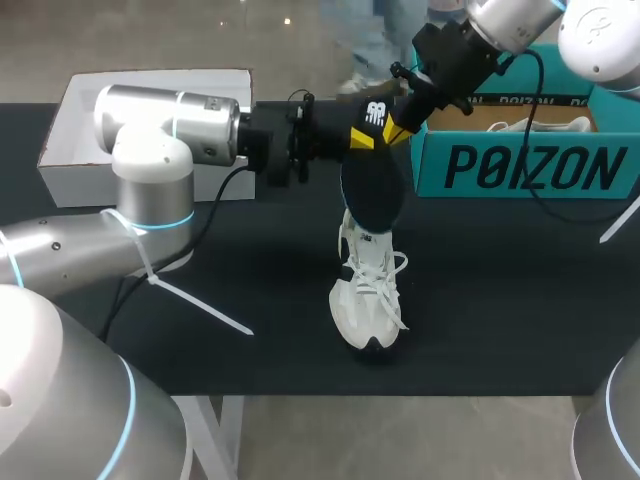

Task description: Take the shoe out of the shoebox, open the shoe tongue, remove and reinsert the insole, then place the shoe into the shoebox

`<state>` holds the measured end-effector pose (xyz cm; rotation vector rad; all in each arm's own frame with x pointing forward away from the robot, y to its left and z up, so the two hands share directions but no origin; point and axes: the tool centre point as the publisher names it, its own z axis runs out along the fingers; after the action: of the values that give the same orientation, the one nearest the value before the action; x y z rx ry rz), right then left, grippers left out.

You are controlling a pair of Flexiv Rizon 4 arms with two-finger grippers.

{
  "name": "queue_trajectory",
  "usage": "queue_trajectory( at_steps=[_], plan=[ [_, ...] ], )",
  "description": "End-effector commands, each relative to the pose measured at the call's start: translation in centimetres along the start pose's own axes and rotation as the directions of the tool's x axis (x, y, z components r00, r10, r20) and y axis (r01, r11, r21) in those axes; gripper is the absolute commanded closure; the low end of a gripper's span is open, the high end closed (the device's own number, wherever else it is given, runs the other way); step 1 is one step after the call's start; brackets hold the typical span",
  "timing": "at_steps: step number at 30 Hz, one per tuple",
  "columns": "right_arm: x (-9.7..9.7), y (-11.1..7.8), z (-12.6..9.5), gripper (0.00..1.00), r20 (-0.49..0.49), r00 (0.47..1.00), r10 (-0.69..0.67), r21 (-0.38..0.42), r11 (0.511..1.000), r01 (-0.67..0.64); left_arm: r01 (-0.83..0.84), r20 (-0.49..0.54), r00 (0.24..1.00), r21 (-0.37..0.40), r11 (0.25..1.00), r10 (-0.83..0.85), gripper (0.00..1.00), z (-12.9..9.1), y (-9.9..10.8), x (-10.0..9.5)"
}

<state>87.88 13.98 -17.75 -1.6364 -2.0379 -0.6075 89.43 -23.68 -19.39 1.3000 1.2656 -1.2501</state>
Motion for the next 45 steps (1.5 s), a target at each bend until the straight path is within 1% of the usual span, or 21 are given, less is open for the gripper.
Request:
queue_trajectory(
  at_steps=[1,5,6,7,8,11,14,17,22,24,25,27,29,31,36,40,45],
  plan=[
    [-0.1,-0.3,0.2,1.00,-0.005,1.000,0.002,-0.005,1.000,-0.002,0.000,0.006,1.000,-0.005,1.000,0.000,1.00,-0.1,0.1,0.4],
    [-0.1,-0.2,0.2,1.00,0.000,1.000,0.012,-0.021,1.000,-0.012,0.002,0.006,1.000,-0.010,1.000,-0.002,1.00,-0.3,0.2,0.4],
    [-0.1,-0.3,0.1,0.85,0.002,1.000,0.015,-0.022,1.000,-0.015,0.002,0.006,1.000,-0.011,1.000,-0.002,1.00,-0.3,0.2,0.4],
    [-0.1,-0.3,0.0,0.52,0.004,1.000,0.017,-0.024,1.000,-0.017,0.002,0.006,1.000,-0.012,1.000,-0.002,1.00,-0.3,0.2,0.4],
    [-0.2,-0.3,-0.1,0.00,0.009,1.000,0.014,-0.030,0.999,-0.013,0.002,0.005,1.000,-0.013,1.000,-0.002,1.00,-0.4,0.2,0.4],
    [-0.4,-0.7,-0.7,0.00,0.017,1.000,0.013,-0.052,0.999,-0.012,0.004,0.003,1.000,-0.014,1.000,-0.004,1.00,-0.4,0.3,0.5],
    [-0.6,-1.2,-1.7,0.00,0.047,0.999,0.000,-0.084,0.996,0.004,0.009,0.001,1.000,-0.015,1.000,-0.009,1.00,-0.5,0.4,0.6],
    [-0.3,-2.2,-3.3,0.00,0.118,0.992,-0.033,-0.121,0.992,0.047,0.019,0.000,1.000,-0.013,1.000,-0.019,1.00,-0.6,0.6,0.8],
    [1.4,-4.5,-6.3,0.00,0.192,0.977,-0.098,-0.168,0.977,0.130,0.044,-0.009,0.999,-0.017,0.999,-0.044,1.00,-0.7,1.1,1.3],
    [2.2,-5.4,-7.2,0.00,0.246,0.962,-0.115,-0.167,0.973,0.159,0.050,-0.009,0.999,-0.015,0.999,-0.050,1.00,-0.8,1.3,1.4],
    [2.8,-6.1,-7.7,0.00,0.289,0.949,-0.126,-0.165,0.970,0.179,0.057,-0.012,0.998,-0.016,0.998,-0.057,1.00,-0.7,1.5,1.6],
    [3.4,-7.0,-8.6,0.00,0.317,0.939,-0.135,-0.188,0.961,0.202,0.075,-0.007,0.997,-0.017,0.997,-0.075,1.00,-0.6,1.9,1.6],
    [4.2,-8.2,-9.4,0.00,0.355,0.924,-0.143,-0.203,0.953,0.226,0.081,-0.023,0.996,-0.038,0.996,-0.082,1.00,-0.5,2.2,1.7],
    [5.0,-9.2,-10.2,0.00,0.371,0.916,-0.154,-0.217,0.944,0.247,0.102,-0.009,0.995,-0.038,0.994,-0.103,1.00,-0.5,2.5,1.9],
    [6.7,-11.1,-12.2,0.00,0.420,0.888,-0.187,-0.221,0.928,0.300,0.142,-0.033,0.989,-0.073,0.987,-0.145,1.00,-0.7,3.3,2.4],
    [7.3,-11.8,-13.1,0.00,0.430,0.880,-0.202,-0.212,0.925,0.316,0.188,-0.037,0.981,-0.102,0.977,-0.192,1.00,-0.7,3.8,2.6],
    [7.4,-11.8,-13.1,0.00,0.416,0.883,-0.217,-0.212,0.921,0.327,0.204,-0.053,0.976,-0.099,0.974,-0.210,1.00,-0.3,3.6,2.3]
  ],
)
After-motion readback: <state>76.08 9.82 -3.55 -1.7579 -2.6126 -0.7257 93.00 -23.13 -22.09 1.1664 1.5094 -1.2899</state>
